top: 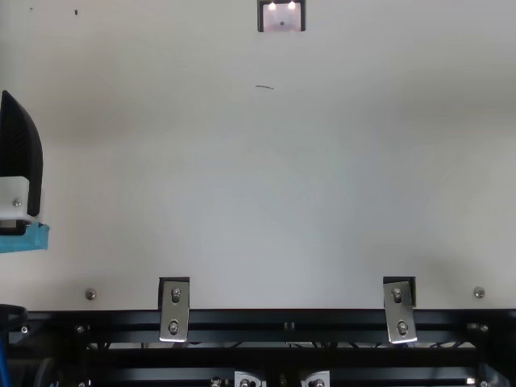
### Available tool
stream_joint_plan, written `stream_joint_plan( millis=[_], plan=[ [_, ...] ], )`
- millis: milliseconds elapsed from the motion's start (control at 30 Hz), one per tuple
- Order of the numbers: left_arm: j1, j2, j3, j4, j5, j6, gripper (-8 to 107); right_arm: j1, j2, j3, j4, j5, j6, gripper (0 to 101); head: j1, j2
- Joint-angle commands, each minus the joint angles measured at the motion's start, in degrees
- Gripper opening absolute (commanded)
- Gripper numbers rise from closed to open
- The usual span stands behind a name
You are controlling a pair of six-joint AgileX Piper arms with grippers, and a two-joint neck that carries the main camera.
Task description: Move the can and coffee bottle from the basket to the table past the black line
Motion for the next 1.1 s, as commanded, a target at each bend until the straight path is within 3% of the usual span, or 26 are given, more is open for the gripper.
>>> stream_joint_plan(
  millis=[0, 533, 800, 1067],
  plan=[
    [0.0, 0.0, 0.0, 0.0, 0.0, 0.0, 90, 0.0, -0.1, -0.6, 1.1, 0.1, -0.2, 101, -1.2, -0.7],
    [0.0, 0.0, 0.0, 0.0, 0.0, 0.0, 90, 3.1, -2.1, -7.3, 9.6, 1.8, -3.2, 101, -1.2, -0.7],
    [0.0, 0.0, 0.0, 0.0, 0.0, 0.0, 90, 8.8, -6.3, -7.9, 16.0, 5.7, -3.4, 101, -1.2, -0.7],
    [0.0, 0.0, 0.0, 0.0, 0.0, 0.0, 90, 16.6, -12.8, -7.5, 19.6, 9.9, 1.9, 101, -1.2, -0.7]
  ],
)
